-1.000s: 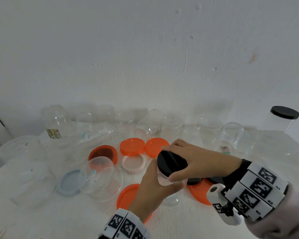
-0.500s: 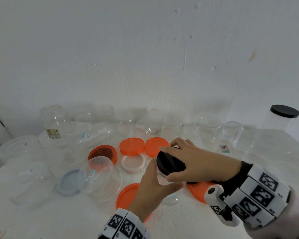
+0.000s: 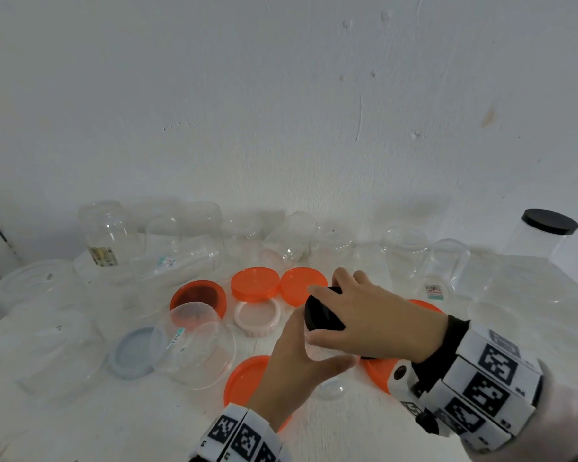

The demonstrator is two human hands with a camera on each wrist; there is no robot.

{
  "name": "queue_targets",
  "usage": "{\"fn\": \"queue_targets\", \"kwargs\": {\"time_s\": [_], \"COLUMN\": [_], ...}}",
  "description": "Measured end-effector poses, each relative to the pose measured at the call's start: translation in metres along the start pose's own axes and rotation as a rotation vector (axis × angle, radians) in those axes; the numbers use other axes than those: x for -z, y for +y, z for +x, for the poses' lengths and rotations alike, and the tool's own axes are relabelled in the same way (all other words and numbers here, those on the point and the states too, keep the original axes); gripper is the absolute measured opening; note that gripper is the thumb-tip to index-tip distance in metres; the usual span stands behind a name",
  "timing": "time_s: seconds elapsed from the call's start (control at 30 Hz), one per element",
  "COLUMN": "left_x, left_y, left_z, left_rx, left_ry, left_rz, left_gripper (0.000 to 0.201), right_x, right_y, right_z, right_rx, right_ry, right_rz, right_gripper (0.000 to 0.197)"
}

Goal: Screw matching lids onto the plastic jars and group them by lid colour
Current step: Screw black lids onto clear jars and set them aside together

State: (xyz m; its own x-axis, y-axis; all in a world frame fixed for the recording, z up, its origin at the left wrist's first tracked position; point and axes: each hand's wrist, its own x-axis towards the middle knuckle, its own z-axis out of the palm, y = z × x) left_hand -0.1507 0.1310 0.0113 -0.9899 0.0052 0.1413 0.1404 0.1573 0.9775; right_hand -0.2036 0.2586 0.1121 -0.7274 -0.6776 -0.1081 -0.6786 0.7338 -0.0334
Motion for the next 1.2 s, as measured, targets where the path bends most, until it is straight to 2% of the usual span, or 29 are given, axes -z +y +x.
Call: {"fn": "queue_targets", "kwargs": {"time_s": [0.13,0.33,0.43,0.57,0.77,0.9,1.0,1.1,1.2], "left_x": [0.0,0.0,0.0,0.0,0.001,0.017,0.043,0.075,0.111], "left_y": [-0.001,-0.002,-0.003,-0.003,-0.001,0.01,0.015,0.014,0.007], "left_z": [0.0,0.0,0.001,0.001,0.002,0.007,0.01,0.016,0.02], "left_rx": [0.005,0.002,-0.004,-0.022,-0.054,-0.025,-0.01,-0.004,0.11], "left_ry": [0.003,0.006,0.013,0.014,-0.007,-0.086,-0.153,-0.047,0.058], "left_rz": [-0.013,-0.01,-0.009,0.006,0.019,0.234,0.638,0.872,1.02], "left_gripper": [0.071,0.074,0.074,0.071,0.068,0.072,0.071,0.056,0.057], "right_x": [0.004,-0.006,-0.011,-0.022,-0.035,-0.038,-0.04,-0.043,-0.045], "right_y": [0.01,0.008,0.004,0.0,-0.004,-0.007,-0.006,-0.004,-0.002], "right_z": [-0.001,-0.005,-0.004,-0.003,-0.003,-0.008,-0.011,-0.014,-0.021], "right_rx": [0.069,0.044,0.028,-0.043,-0.115,-0.107,-0.117,-0.118,-0.1], "right_ry": [-0.07,0.022,0.048,0.127,0.187,0.178,0.207,0.236,0.225], "right_rz": [0.092,0.071,0.041,-0.038,0.002,0.044,0.079,0.124,0.148], "right_gripper": [0.065,0.065,0.071,0.071,0.069,0.077,0.072,0.07,0.074]}}
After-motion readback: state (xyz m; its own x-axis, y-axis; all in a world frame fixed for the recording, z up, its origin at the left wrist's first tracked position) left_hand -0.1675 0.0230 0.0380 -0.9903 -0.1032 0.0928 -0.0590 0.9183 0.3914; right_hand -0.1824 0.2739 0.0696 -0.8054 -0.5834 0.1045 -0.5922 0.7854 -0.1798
